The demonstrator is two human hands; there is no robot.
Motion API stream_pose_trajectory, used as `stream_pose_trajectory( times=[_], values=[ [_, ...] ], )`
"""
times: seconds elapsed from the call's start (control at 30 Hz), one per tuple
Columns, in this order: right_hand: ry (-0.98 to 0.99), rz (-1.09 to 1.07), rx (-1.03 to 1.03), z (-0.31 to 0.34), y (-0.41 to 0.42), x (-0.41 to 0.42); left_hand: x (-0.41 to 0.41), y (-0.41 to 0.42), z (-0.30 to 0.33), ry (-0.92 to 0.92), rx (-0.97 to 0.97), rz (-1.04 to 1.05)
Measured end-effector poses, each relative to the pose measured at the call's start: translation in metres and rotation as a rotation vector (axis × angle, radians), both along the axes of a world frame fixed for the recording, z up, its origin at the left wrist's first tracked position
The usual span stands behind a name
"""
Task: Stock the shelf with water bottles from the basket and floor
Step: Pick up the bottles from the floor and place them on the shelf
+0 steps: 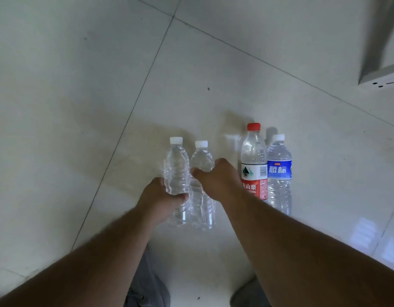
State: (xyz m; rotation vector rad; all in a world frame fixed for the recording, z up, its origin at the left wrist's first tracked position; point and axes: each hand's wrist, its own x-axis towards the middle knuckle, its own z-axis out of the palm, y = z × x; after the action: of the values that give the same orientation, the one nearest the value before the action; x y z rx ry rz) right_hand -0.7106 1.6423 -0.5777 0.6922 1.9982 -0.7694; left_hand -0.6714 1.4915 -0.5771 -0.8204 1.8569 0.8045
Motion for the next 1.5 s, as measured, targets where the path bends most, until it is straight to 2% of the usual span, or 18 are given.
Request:
stream_pose_trajectory(
  times=[0.17, 0.33, 0.53, 0.63, 0.73, 0.9, 1.1, 1.2, 1.33, 1.5],
  values=[
    [0.038, -0.106, -0.098, -0.025, 0.0, 0.005, 0.01, -0.004, -0.011, -0.049, 0.007, 0.027],
    [0.108, -0.094, -0.057, -0.025, 0.008, 0.009, 0.022, -0.007, -0.012, 0.038, 0.039, 0.109],
    [0.263, -0.095, -0.084, 0.043, 0.016, -0.007, 0.021, -0.011, 0.059, 0.168, 0.051, 0.224],
    [0.316, -0.04, -0.138, 0.116, 0.016, -0.027, 0.012, -0.018, 0.129, 0.228, 0.094, 0.28],
    [0.352, 0.016, -0.207, 0.217, 0.014, -0.056, -0.006, -0.025, 0.228, 0.3, 0.177, 0.318],
    [0.487, 0.082, -0.324, 0.43, -0.002, -0.105, -0.043, -0.047, 0.429, 0.495, 0.284, 0.372],
    [0.765, 0.133, -0.358, 0.702, -0.035, -0.125, -0.062, -0.086, 0.673, 0.765, 0.26, 0.324],
    [0.913, 0.151, -0.365, 0.814, -0.056, -0.12, -0.06, -0.102, 0.776, 0.893, 0.256, 0.32],
    [1.075, 0.19, -0.371, 0.919, -0.088, -0.11, -0.058, -0.133, 0.87, 1.044, 0.232, 0.269],
    [1.201, 0.177, -0.395, 0.996, -0.135, -0.097, -0.056, -0.182, 0.936, 1.175, 0.239, 0.232]
  ],
)
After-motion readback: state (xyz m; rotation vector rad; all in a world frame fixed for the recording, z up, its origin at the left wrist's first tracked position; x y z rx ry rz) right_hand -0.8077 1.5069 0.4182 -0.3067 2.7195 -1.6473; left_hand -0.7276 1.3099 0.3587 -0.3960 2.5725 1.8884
